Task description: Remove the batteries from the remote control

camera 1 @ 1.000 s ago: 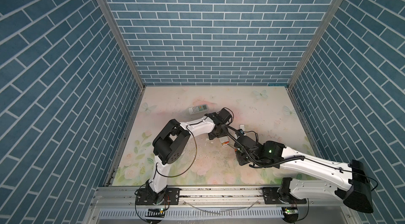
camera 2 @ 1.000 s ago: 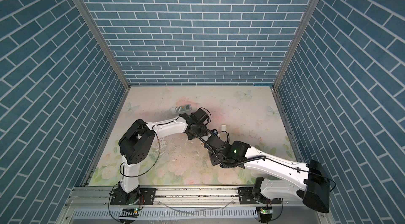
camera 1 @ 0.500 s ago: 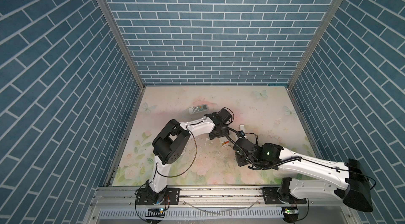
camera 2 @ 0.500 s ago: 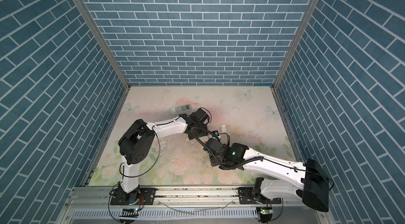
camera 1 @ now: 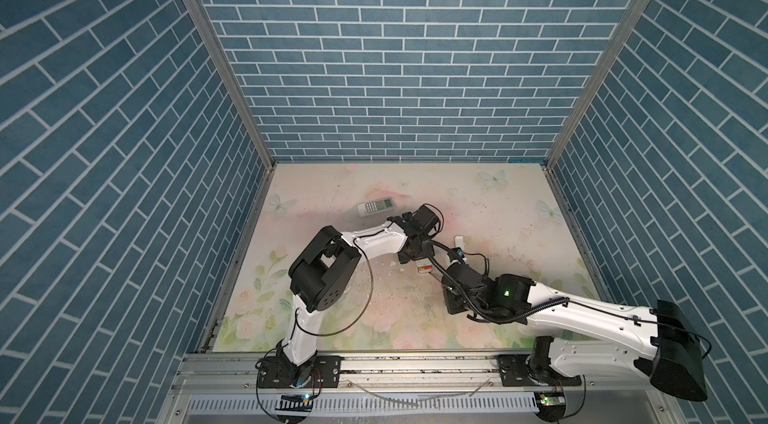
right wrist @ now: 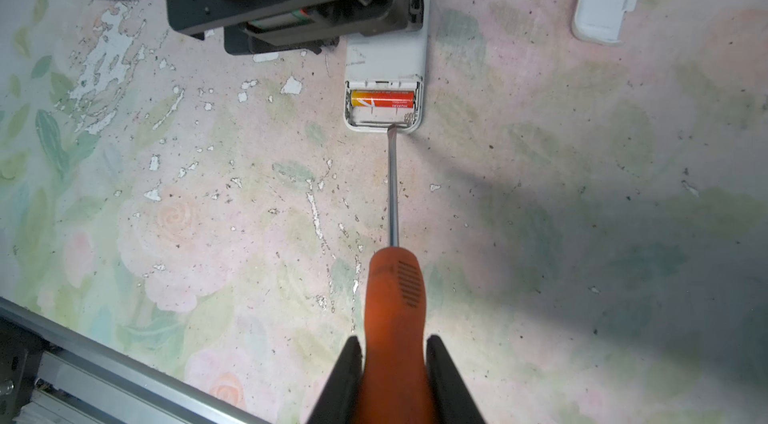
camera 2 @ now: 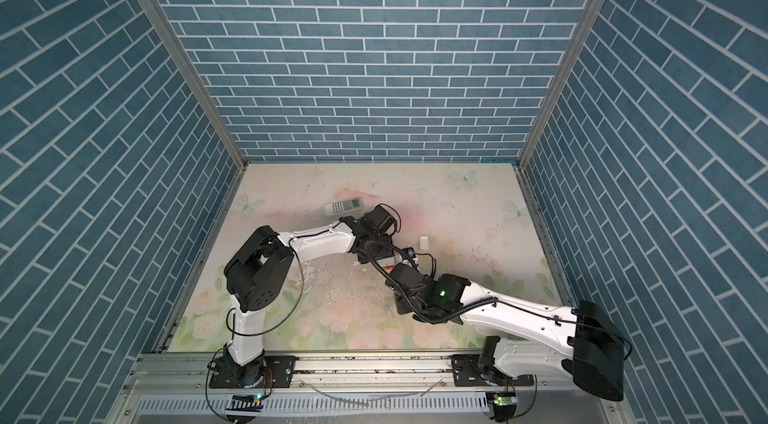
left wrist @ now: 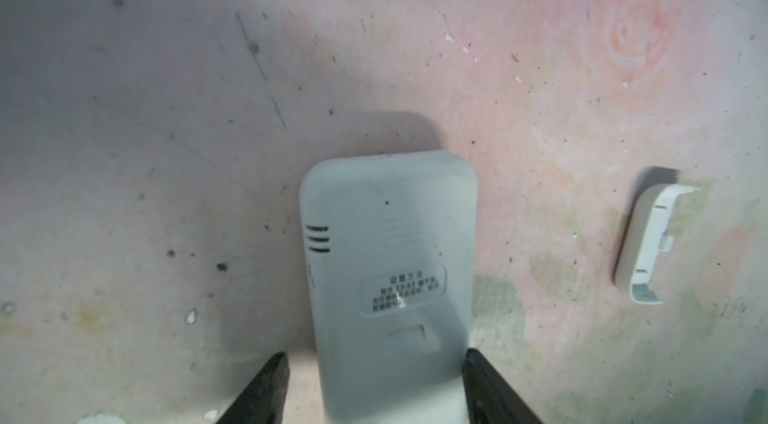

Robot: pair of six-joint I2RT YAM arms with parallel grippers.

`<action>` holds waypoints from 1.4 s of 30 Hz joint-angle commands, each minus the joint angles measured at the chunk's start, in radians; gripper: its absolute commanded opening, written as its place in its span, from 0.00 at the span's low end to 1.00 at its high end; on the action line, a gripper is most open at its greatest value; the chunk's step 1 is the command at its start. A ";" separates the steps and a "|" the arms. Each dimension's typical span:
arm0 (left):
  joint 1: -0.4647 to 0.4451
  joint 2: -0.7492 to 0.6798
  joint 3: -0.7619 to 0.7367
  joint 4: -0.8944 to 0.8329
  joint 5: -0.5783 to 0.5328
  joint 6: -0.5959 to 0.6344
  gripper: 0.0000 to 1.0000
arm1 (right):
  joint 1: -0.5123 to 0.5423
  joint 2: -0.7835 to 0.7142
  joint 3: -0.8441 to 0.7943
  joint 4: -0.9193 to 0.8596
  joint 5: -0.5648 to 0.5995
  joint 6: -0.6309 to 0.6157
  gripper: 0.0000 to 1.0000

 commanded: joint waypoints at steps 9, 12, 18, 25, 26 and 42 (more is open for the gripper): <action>-0.010 0.099 -0.026 -0.061 0.055 0.013 0.65 | 0.004 -0.015 0.015 -0.044 0.017 0.047 0.00; -0.010 0.113 0.005 -0.074 0.059 0.034 0.68 | 0.004 -0.013 0.027 -0.054 0.021 0.046 0.00; -0.006 0.140 0.037 -0.116 0.065 0.064 0.73 | 0.003 -0.019 0.046 -0.086 0.030 0.045 0.00; -0.006 0.189 0.083 -0.266 0.030 0.130 0.65 | 0.004 -0.075 0.071 -0.157 0.075 0.039 0.00; -0.006 0.196 0.090 -0.289 0.022 0.142 0.65 | 0.004 -0.084 0.075 -0.165 0.082 0.037 0.00; -0.018 0.257 0.118 -0.386 -0.009 0.079 0.48 | 0.005 -0.072 0.093 -0.131 0.080 0.002 0.00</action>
